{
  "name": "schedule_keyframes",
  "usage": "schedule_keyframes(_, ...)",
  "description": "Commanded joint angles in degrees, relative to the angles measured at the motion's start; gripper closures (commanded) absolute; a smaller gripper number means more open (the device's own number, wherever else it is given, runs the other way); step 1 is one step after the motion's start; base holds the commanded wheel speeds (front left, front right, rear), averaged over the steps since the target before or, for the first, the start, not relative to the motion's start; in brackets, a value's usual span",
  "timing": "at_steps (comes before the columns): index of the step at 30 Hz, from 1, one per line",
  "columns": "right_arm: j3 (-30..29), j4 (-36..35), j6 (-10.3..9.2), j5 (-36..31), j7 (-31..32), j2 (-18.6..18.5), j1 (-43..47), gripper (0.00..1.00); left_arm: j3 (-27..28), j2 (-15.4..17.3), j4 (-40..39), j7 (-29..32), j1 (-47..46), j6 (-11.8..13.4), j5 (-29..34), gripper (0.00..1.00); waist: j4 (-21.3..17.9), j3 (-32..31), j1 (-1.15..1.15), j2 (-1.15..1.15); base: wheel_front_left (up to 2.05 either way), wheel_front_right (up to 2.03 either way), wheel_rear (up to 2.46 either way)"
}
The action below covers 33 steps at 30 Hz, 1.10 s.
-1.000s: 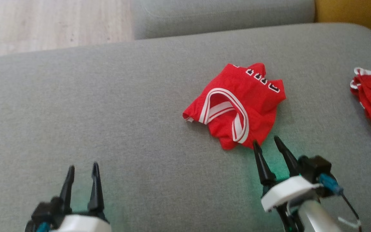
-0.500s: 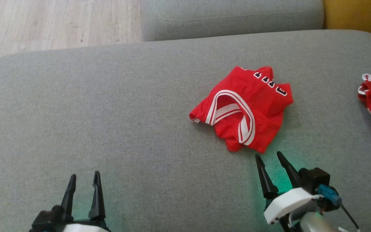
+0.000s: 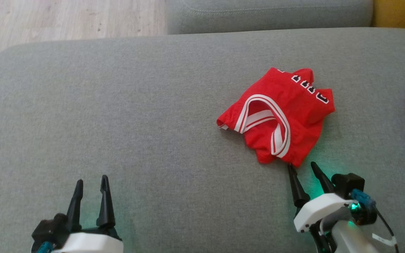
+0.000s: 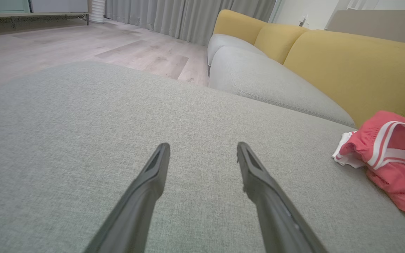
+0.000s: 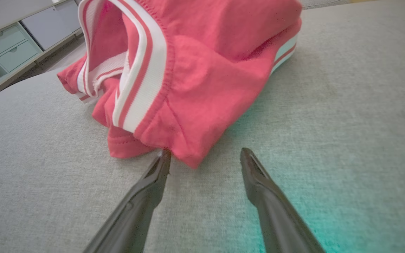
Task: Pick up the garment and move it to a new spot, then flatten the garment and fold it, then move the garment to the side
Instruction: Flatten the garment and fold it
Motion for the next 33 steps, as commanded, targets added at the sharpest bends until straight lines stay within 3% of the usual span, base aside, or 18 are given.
schedule_keyframes(1, 1.1, -1.4, 0.37, 0.1, -0.2, 0.1, -2.4, 0.00, 1.4, 0.0, -1.8, -0.3, -2.1, 0.1, -0.3, 0.00, 0.3, 0.3, -0.01, 0.00, 0.00, 0.00, 0.00)
schedule_keyframes(7, 0.8, -1.6, 0.37, 0.0, -0.2, 0.1, -2.6, 0.00, 0.8, 0.0, -2.1, -0.3, -2.3, 0.1, -0.6, 0.00, 0.8, 0.7, -0.01, 0.00, 0.00, 0.00, 0.00)
schedule_keyframes(8, 0.8, -1.7, 0.37, 0.0, -0.2, 0.1, -2.5, 0.27, 0.8, 0.0, -2.1, -0.3, -2.3, 0.1, -0.7, 0.00, 0.9, 0.8, -0.01, 0.00, 0.00, 0.00, 0.00)
schedule_keyframes(10, 0.6, -2.1, 0.37, -0.1, -0.2, 0.1, -2.4, 0.98, 1.1, 0.0, -2.0, -0.3, -2.3, 0.1, -1.0, 0.00, 1.0, 0.7, -0.01, 0.00, 0.00, 0.00, 0.00)
schedule_keyframes(16, -1.3, -5.4, 0.37, 0.3, -0.2, 0.1, -2.8, 1.00, 1.7, 0.0, -2.2, -0.3, -2.4, 0.1, -1.2, 0.00, 0.8, 0.8, -0.01, 0.00, 0.00, 0.00, 0.00)
schedule_keyframes(21, -5.8, -14.9, 0.37, -0.1, -0.2, 0.1, -4.8, 1.00, 2.2, 0.0, -2.4, -0.3, -1.7, 0.1, -2.0, 0.00, 0.1, -0.6, -0.01, 0.00, 0.00, 0.00, 0.00)
schedule_keyframes(25, -8.3, -23.4, 0.37, -3.5, -0.2, -0.4, -11.2, 1.00, 1.7, 0.0, -2.2, -0.3, -0.8, 0.1, -2.8, 0.00, -0.3, -2.3, -0.01, 0.00, 0.00, 0.00, 0.00)
schedule_keyframes(29, -3.8, -27.4, 0.37, -5.1, -0.2, -3.7, -21.7, 1.00, -0.4, 0.0, -1.1, -0.3, 0.1, 0.1, -3.9, 0.00, 0.0, -4.0, -0.01, 0.00, 0.00, 0.00, 0.00)
schedule_keyframes(33, 3.3, -26.1, 0.37, -4.7, -0.2, -5.9, -31.5, 1.00, -2.5, 0.0, -0.5, -0.3, 0.4, 0.1, -5.2, 0.00, 2.0, -5.2, -0.01, 0.00, 0.00, 0.00, 0.00)
